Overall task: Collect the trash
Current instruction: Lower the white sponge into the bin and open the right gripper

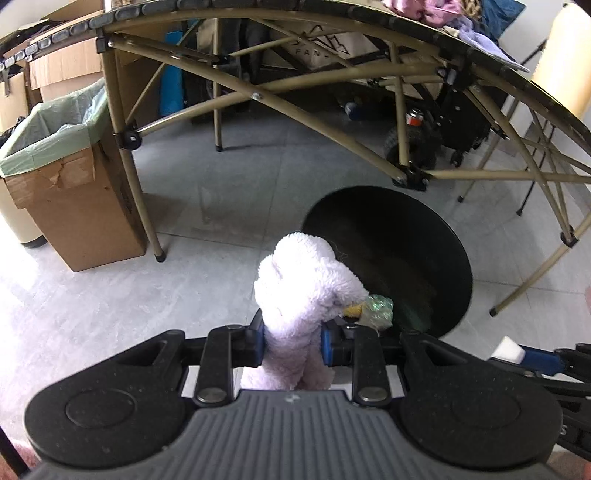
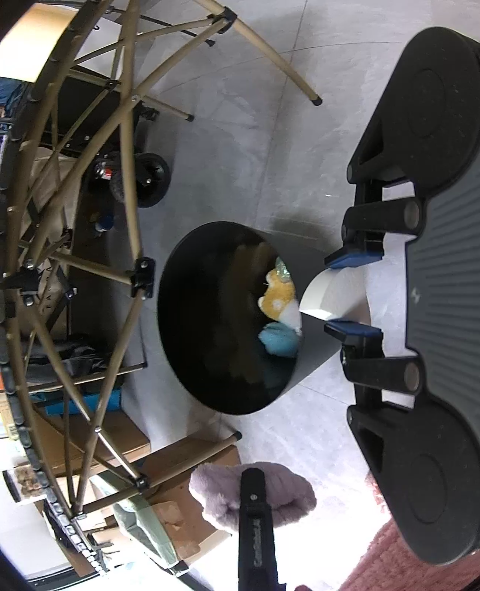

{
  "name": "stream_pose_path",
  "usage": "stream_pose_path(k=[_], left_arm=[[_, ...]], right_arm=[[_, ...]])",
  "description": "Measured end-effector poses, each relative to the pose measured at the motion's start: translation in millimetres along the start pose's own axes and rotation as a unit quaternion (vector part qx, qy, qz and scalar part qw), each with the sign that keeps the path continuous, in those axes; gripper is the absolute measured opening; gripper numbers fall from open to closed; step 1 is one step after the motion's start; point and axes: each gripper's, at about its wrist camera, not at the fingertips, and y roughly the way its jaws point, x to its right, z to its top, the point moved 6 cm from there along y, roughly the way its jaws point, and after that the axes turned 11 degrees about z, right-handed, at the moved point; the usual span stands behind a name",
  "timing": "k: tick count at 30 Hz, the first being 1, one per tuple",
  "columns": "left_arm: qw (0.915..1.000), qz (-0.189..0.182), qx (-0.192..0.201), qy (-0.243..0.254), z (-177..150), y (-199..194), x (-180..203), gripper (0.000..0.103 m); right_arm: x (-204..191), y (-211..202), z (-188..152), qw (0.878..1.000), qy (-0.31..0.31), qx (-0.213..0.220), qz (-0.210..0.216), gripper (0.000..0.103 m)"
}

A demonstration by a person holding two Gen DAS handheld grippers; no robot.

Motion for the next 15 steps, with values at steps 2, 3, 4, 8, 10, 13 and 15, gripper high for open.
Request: stream_pose_path(k=[2,3,4,8,10,13,15], left_arm=[[0.9999,0.003,-0.003,-0.009,4,3,-3,0.028],[0.9999,0.003,-0.005,-0.013,6,4,-4,0.028],[0.9998,0.003,-0.006,-0.017,8,5,-6,0.028],[0.9996,0.0,-0.002,-0.027,17,6,-8,0.028],[0.9993,-0.001,0.003,-0.037,26,7,-11,0.028],[0.9987,0.001,0.008,-0.05,38,9,-15,0.028],[0.9983,0.001,0.008,-0.058,43,11,-18,0.028]], right_arm=[[1,-2,7,1.0,-0.001,0.007,-0.001,0.03],[1,-2,10,1.0,-0.002,0.011,-0.001,0.03],[1,-2,14,1.0,-0.002,0.013,-0.001,0.03],[4,0,26,1.0,0.008,0.022,0.004,0.03],[2,2,32,1.0,0.005,0.026,0.004,0.03],[-2,5,40,1.0,0.0,0.03,0.005,0.03],[-6,9,48,1.0,-0.004,0.031,0.006,0.03]])
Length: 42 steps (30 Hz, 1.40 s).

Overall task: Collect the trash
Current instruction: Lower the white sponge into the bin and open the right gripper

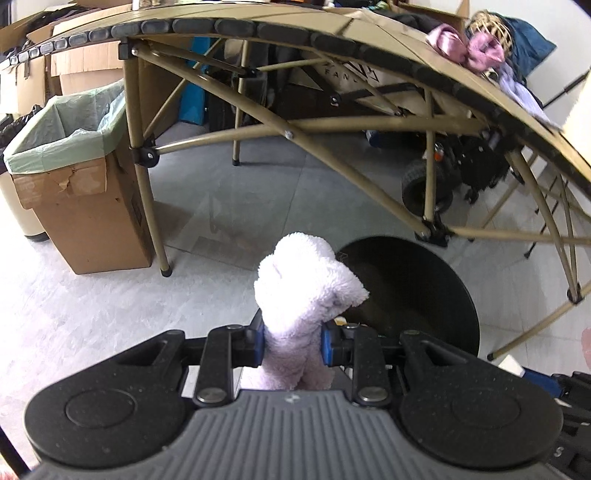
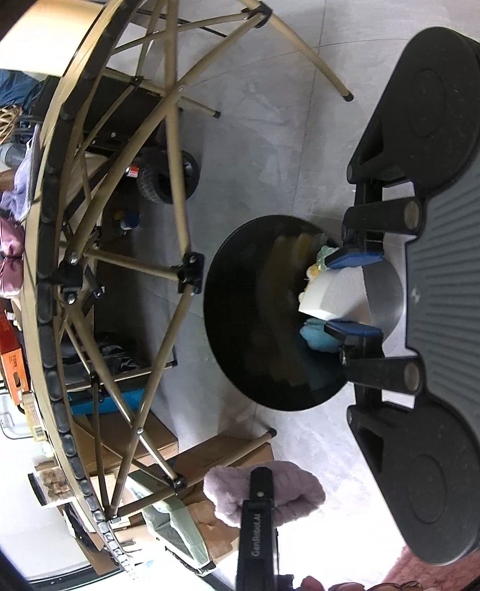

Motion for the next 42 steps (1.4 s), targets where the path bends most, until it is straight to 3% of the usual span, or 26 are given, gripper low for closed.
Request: stream_pose_path(k=[16,42], left_arm=[[0.9994,0.012,0.009,-0.031,41,9,-12,0.028],[0.999,0.03,0.002,-0.035,51,23,-24,0.028]], right_arm=[[-7,64,46,0.999,0.026,-0.021,-0.003,0.03],[-7,128,35,0.991,0.077,-0.105,-0.028,0.031]])
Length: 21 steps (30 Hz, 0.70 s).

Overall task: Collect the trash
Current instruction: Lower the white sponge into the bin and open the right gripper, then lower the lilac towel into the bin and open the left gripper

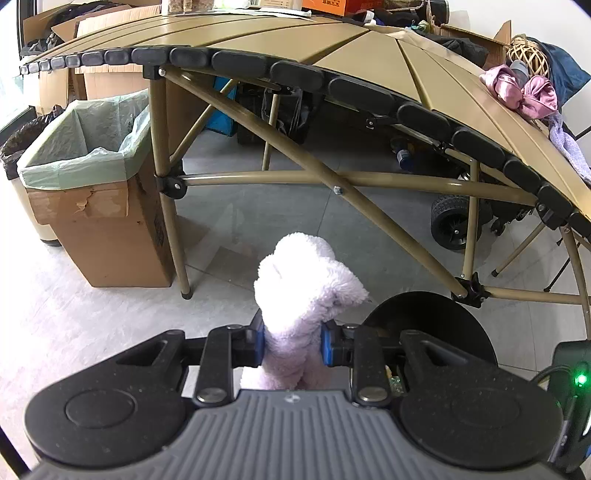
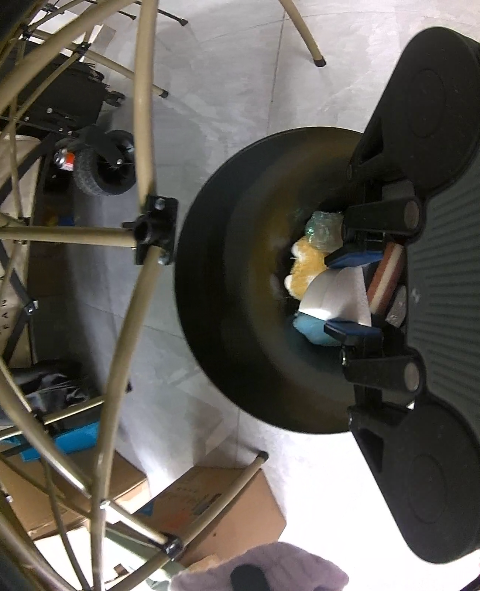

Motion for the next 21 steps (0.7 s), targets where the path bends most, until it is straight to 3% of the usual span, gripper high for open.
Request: stream_pose_path(k=[4,8,10,13,21], left_arm=[[1.0,0.001,-0.007,-0.001,-2,3,-2,0.028],[0.9999,0.002,-0.013,-0.001,-4,6,-4,0.028],[0.9999,0.003,-0.014,-0.001,-5,6,-4,0.028],[0.9999,0.004,-0.016,-0.001,-5,7,-5,0.028],[0.9998,0.006,-0.018,-0.002,-6,8,-7,0.028]], right_arm=[[1,6,-2,1.0,0.003,-0.017,-0.006,0.038],[0,6,-2,1.0,0.002,-0.027,-0.013,0.082],[-2,3,0,1.0,-0.002,-0.021,-0.016,0.086],[-3,-1,0,1.0,-0.004,-0.02,-0.016,0.101],[-8,-7,-1,0.999,-0.02,-0.025,-0.009,0.103]])
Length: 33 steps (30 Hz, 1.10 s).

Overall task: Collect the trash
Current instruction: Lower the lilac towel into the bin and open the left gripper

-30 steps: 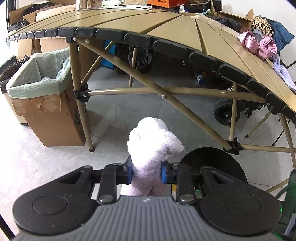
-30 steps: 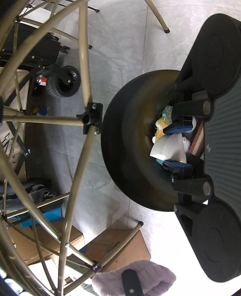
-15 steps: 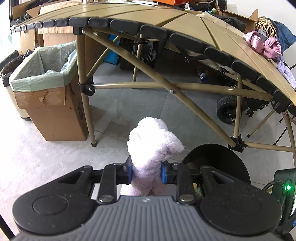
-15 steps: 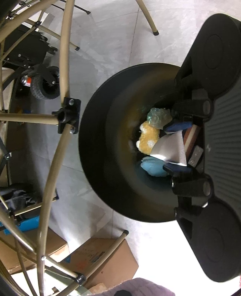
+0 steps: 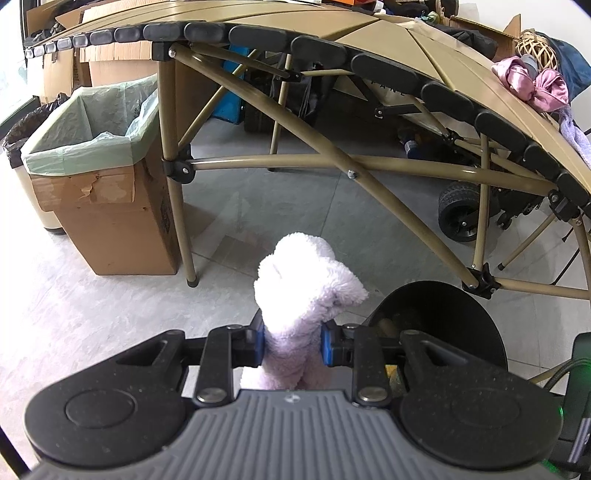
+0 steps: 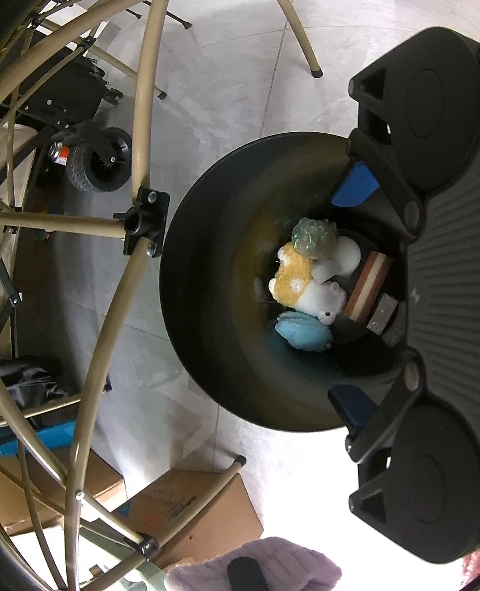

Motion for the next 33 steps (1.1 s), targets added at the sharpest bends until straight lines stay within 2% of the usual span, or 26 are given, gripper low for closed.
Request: stream_pose_path(k=[20,33], left_arm=[[0.9999,-0.012,0.004,0.004,-2,-7,3,0.028],[0.9989,-0.041,0.01,0.022,-9,-25,33,0.028]], right_arm=[[15,-36,-6,1.0,-0.009,0.023,0.0,0.103],[43,-79,-16,0.999,0.001,0.054,-0.005,0.103]])
